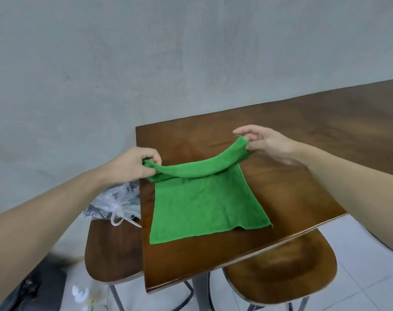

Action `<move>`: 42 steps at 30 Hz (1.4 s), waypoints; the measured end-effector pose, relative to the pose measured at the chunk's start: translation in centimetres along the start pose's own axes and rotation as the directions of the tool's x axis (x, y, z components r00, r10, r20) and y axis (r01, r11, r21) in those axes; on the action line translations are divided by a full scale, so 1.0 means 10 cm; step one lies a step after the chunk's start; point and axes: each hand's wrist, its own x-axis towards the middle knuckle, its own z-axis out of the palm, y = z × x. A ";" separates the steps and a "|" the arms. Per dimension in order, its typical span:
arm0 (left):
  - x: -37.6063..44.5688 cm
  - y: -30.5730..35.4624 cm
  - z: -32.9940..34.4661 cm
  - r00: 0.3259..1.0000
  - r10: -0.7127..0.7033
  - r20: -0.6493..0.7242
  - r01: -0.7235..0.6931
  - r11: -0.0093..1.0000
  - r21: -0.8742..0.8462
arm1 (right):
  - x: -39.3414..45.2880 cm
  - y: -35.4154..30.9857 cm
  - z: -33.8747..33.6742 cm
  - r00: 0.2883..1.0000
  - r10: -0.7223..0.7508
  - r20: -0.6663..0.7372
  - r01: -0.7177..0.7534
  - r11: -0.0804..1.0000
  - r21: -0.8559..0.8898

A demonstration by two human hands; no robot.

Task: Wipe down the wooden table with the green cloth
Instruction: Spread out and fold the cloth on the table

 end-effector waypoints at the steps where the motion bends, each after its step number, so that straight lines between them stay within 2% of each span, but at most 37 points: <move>1: -0.10 0.00 0.06 0.999 0.004 0.037 -0.004 1.000 0.008 | -0.14 0.04 0.04 1.000 0.013 0.027 -0.012 0.999 -0.050; 4: -0.34 -0.04 0.26 0.989 0.023 0.148 -0.035 0.996 0.080 | -0.52 0.21 0.17 0.993 0.062 0.096 -0.042 0.979 -0.199; 7: -0.48 -0.14 0.43 0.965 -0.012 0.263 -0.052 0.971 0.234 | -0.74 0.38 0.29 0.977 0.132 0.169 -0.041 0.888 -0.459; 8: -0.52 -0.15 0.48 0.953 -0.014 0.304 -0.063 0.968 0.244 | -0.78 0.43 0.33 0.966 0.172 0.196 -0.048 0.856 -0.515; 10: -0.57 -0.11 0.52 0.927 0.021 0.374 -0.081 0.986 0.145 | -0.82 0.44 0.38 0.963 0.193 0.190 -0.066 0.848 -0.525; 11: -0.56 -0.09 0.53 0.932 0.033 0.360 -0.068 0.994 0.084 | -0.80 0.43 0.39 0.974 0.172 0.147 -0.074 0.857 -0.510; 13: -0.44 -0.14 0.53 0.985 0.053 0.167 -0.066 0.995 0.068 | -0.68 0.40 0.40 0.996 0.093 0.007 -0.077 0.860 -0.505; 15: -0.23 -0.26 0.53 0.993 0.097 -0.069 -0.086 0.984 0.156 | -0.47 0.37 0.40 0.996 0.022 -0.088 -0.069 0.814 -0.577; 16: -0.10 -0.32 0.53 0.988 0.095 -0.124 -0.067 0.975 0.211 | -0.34 0.38 0.39 0.994 0.014 -0.113 -0.080 0.785 -0.615; 19: 0.26 -0.51 0.55 0.995 -0.049 -0.084 0.074 0.938 0.339 | 0.06 0.45 0.33 0.993 0.054 -0.105 -0.115 0.652 -0.750; 21: 0.44 -0.60 0.54 0.992 -0.124 -0.031 0.127 0.917 0.378 | 0.31 0.52 0.29 0.997 0.083 -0.009 -0.053 0.544 -0.838; 22: 0.52 -0.62 0.52 0.992 -0.129 -0.005 0.123 0.924 0.361 | 0.42 0.55 0.26 0.993 0.113 0.040 -0.027 0.534 -0.845; 24: 0.61 -0.65 0.46 0.992 -0.109 0.064 0.087 0.957 0.275 | 0.57 0.56 0.22 0.976 0.192 0.107 -0.030 0.598 -0.801; 26: 0.72 -0.72 0.36 0.987 -0.144 0.075 0.133 0.981 0.139 | 0.80 0.57 0.13 0.973 0.189 0.130 -0.029 0.663 -0.748; 29: 0.93 -0.89 0.16 0.962 -0.264 -0.067 0.250 0.954 -0.168 | 1.21 0.55 0.00 0.997 0.067 0.048 -0.020 0.761 -0.649; 32: 1.22 -0.97 -0.05 0.890 -0.357 -0.284 0.242 0.897 -0.370 | 1.73 0.55 -0.10 0.997 -0.058 -0.053 0.019 0.836 -0.548; 34: 1.43 -0.99 -0.19 0.861 -0.375 -0.343 0.236 0.893 -0.383 | 2.11 0.54 -0.12 0.993 -0.105 -0.062 0.057 0.851 -0.523; 38: 1.84 -1.27 -0.47 0.824 -0.417 -0.385 0.339 0.906 -0.255 | 2.89 0.54 -0.06 0.996 -0.070 -0.054 0.034 0.866 -0.499; 42: 2.18 -1.55 -0.64 0.734 -0.452 -0.506 0.374 0.892 -0.254 | 3.47 0.54 0.04 0.988 -0.024 -0.150 -0.041 0.909 -0.416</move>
